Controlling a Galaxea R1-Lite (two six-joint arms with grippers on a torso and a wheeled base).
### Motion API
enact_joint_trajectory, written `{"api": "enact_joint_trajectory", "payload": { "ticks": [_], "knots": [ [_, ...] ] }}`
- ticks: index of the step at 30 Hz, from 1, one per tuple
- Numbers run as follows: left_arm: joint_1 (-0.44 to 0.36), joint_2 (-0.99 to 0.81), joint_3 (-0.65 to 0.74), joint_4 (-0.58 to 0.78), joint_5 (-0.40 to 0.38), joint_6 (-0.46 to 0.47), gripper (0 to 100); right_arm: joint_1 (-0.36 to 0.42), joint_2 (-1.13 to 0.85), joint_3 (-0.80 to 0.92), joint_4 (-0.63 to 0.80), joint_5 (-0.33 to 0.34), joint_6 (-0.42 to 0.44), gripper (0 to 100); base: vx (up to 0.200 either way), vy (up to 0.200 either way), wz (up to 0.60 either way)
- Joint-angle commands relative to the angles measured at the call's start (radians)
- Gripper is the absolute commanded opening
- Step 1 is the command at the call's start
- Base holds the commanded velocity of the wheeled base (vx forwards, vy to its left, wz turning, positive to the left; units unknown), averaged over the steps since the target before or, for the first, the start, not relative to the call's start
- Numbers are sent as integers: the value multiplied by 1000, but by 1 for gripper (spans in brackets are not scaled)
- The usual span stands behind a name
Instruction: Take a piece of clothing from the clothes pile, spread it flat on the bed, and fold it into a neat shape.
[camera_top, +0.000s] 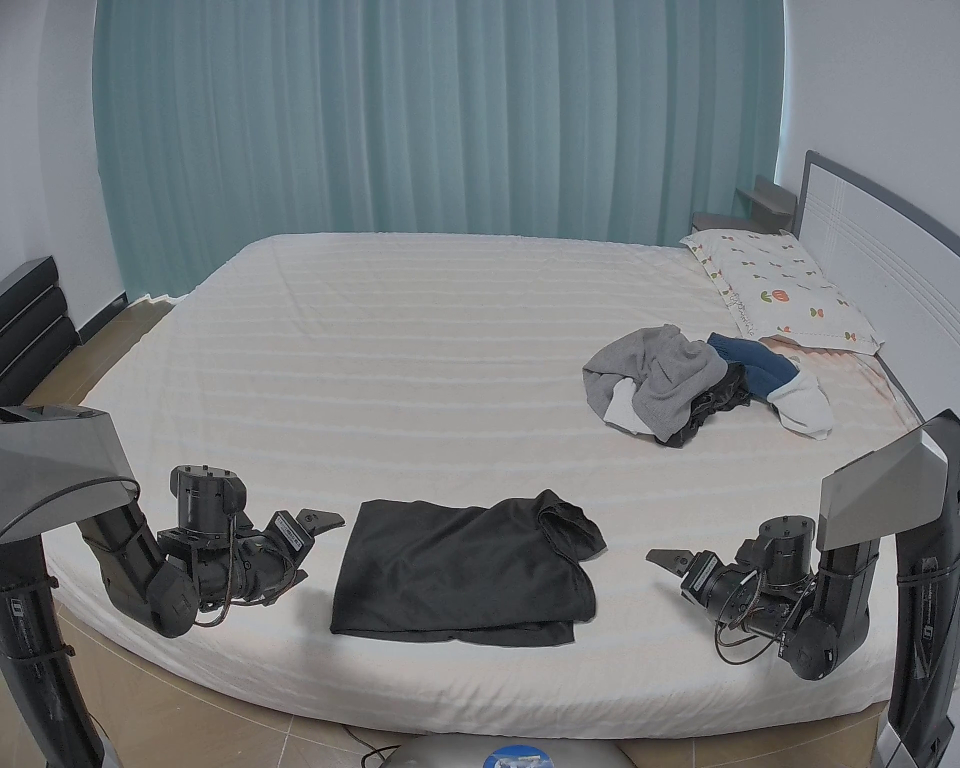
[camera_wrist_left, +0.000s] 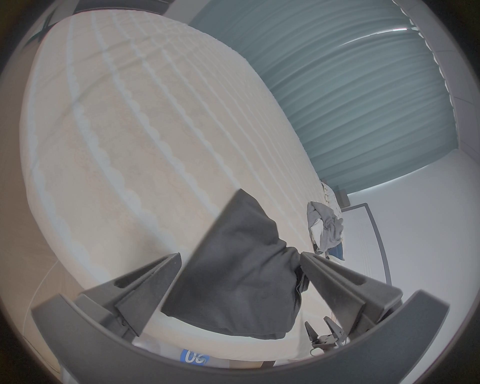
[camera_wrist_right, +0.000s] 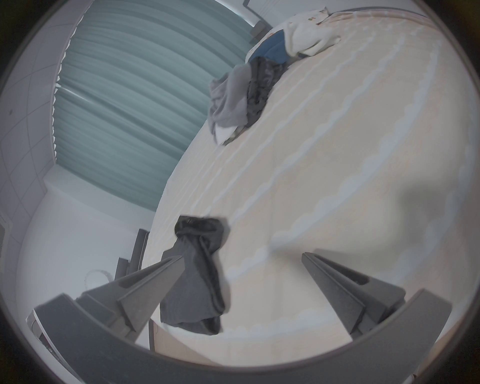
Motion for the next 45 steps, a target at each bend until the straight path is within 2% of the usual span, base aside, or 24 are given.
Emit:
{"api": "enact_joint_trajectory", "payload": {
  "ticks": [1,7,18,22,26,32,33,45],
  "knots": [
    [-2,31,-9,-1,0,-3,100,34,3,-3,-10,0,-2,100,0,200,0],
    [-4,36,-9,-3,12,3,100,40,24,9,-10,2,-38,100,0,200,0],
    [-6,39,-9,-1,14,6,100,31,44,14,-10,-1,-57,100,0,0,0],
    [-9,40,-9,-1,15,7,100,2,54,17,-10,-4,-101,100,0,0,0],
    [-9,40,-9,-1,15,7,100,-18,54,37,-10,-60,-144,100,0,0,0],
    [-9,42,-9,-1,15,7,100,-12,75,29,-10,-58,-147,100,0,0,0],
    [-9,42,-9,-3,15,7,100,-8,77,27,-10,-58,-147,0,0,0,0],
    [-9,42,-9,-3,15,6,100,-14,17,126,-10,-58,-150,0,0,0,0]
  ]
}}
